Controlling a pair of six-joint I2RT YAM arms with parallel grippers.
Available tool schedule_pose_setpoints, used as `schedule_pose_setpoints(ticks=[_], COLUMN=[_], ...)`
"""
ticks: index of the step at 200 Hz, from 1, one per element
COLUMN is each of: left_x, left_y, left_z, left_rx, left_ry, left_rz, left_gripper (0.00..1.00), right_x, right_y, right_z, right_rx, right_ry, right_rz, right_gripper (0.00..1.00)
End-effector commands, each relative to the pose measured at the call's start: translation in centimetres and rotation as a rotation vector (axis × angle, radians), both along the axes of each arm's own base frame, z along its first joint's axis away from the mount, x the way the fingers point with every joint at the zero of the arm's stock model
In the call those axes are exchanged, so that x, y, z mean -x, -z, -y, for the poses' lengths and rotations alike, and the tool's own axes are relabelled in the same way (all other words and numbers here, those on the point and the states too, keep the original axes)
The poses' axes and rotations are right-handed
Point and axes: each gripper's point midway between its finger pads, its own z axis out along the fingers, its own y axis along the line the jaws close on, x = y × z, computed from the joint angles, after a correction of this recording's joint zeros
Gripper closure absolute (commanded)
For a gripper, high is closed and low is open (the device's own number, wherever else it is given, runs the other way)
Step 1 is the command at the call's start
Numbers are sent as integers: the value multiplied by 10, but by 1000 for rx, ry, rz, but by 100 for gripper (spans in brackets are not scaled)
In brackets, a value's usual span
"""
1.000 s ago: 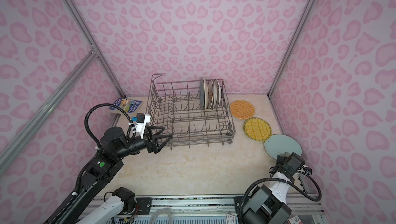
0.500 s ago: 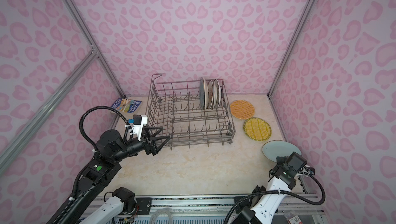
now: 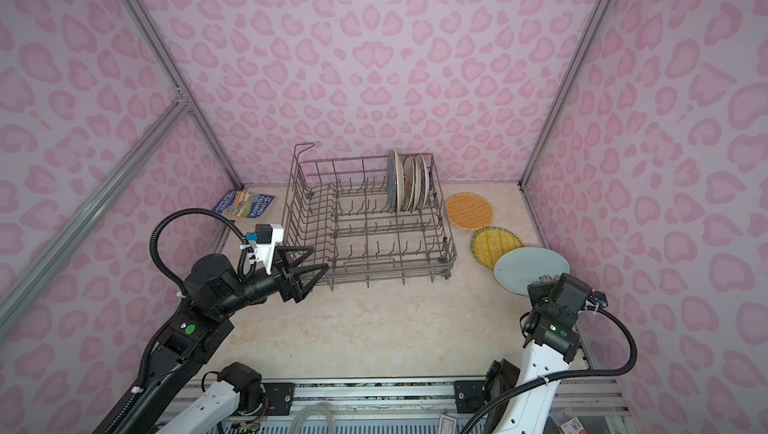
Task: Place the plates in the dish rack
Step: 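Lift the sunflower plate toward the rack while the left gripper reaches toward it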
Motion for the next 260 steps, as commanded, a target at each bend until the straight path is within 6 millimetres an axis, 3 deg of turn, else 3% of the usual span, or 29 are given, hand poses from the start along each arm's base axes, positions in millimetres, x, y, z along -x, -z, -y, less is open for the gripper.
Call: schedule_pose_setpoints(ticks=[1, 55, 105, 162, 191, 223, 260], left_x=[-3, -22, -32, -32, -36, -44, -46], left_y=[1, -3, -18, -27, -24, -10, 5], left_z=[0, 11, 46, 100, 127, 153, 180], left_rx=[-6, 31, 18, -146, -285, -468, -589], left_ry=[-6, -14, -43, 16, 54, 81, 127], left_rz=[13, -64, 21, 266, 403, 571, 724], left_gripper=[3, 1, 3, 8, 17, 22, 24], right_x=[-21, -49, -84, -115, -127, -133, -133], right_y=[-33, -101, -139, -144, -143, -143, -143], right_z=[-8, -42, -82, -147, -175, -195, -205], right_rx=[13, 10, -22, -87, -108, -114, -132], right_ry=[-83, -230, -381, -542, -611, -649, -663], right_rz=[130, 294, 357, 333, 296, 272, 271], right_gripper=[100, 100, 100, 100, 100, 100, 100])
